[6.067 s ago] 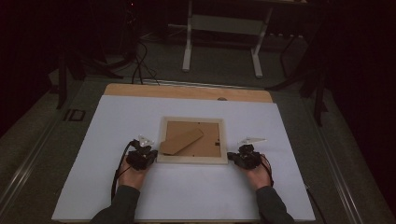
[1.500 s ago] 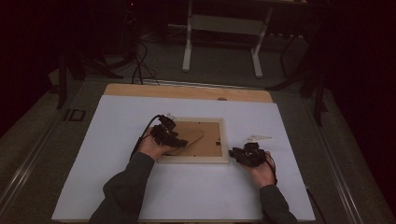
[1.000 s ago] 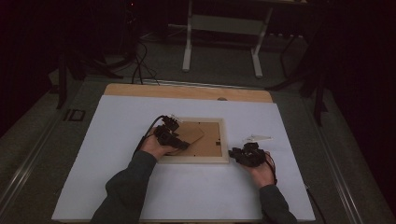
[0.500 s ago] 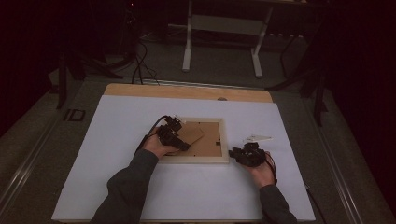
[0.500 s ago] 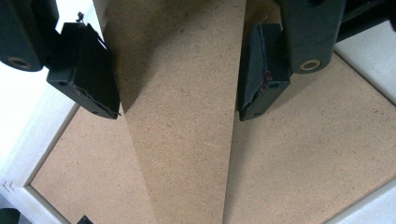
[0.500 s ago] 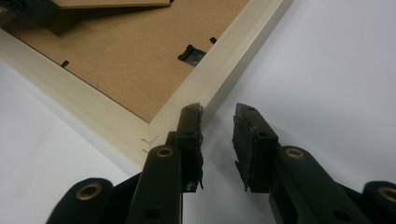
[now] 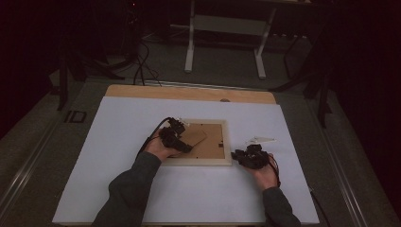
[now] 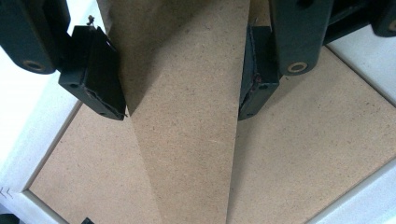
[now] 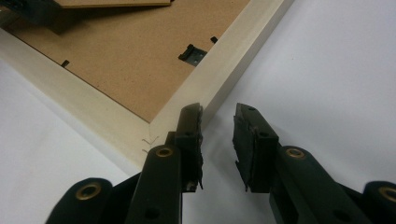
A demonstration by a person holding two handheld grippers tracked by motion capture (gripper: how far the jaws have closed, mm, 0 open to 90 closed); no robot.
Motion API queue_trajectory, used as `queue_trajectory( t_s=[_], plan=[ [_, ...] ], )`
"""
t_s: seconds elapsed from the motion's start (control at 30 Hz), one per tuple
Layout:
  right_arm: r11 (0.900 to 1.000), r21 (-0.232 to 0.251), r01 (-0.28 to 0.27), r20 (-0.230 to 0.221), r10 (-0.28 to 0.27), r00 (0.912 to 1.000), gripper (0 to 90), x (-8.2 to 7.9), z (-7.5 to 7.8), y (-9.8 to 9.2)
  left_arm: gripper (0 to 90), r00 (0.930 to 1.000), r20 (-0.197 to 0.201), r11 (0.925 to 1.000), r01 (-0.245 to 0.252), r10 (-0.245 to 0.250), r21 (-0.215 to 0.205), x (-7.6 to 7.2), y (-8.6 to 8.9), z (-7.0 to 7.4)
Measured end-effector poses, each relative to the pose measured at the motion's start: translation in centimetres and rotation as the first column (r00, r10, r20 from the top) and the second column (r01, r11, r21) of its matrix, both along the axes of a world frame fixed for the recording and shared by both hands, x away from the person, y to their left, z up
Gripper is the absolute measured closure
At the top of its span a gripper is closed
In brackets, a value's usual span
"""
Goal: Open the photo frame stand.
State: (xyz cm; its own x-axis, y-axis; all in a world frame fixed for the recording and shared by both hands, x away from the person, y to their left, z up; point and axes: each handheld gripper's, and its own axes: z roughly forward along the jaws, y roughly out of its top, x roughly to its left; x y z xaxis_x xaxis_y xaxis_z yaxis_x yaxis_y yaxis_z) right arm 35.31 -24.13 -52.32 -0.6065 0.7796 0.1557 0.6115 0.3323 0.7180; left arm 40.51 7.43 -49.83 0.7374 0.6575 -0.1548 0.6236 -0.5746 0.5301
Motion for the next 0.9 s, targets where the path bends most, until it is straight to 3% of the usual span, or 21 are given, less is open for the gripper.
queue_trajectory(
  t_s=[0.57, 0.9],
  plan=[
    [1.000, 0.011, 0.014, 0.003, -0.014, 0.9999, 70.1, 0.1, 0.2, -0.1, 37.8, 0.9977, 0.068, 0.9992, 0.003, -0.006, 0.041, -0.7, -0.4, 0.3],
    [0.997, 0.063, 0.034, -0.002, -0.034, 0.9994, 57.6, 0.3, 1.1, -0.1, 37.8, 0.9916, 0.129, 0.9981, 0.002, -0.010, 0.061, -1.6, -0.7, 0.9]
  ],
)
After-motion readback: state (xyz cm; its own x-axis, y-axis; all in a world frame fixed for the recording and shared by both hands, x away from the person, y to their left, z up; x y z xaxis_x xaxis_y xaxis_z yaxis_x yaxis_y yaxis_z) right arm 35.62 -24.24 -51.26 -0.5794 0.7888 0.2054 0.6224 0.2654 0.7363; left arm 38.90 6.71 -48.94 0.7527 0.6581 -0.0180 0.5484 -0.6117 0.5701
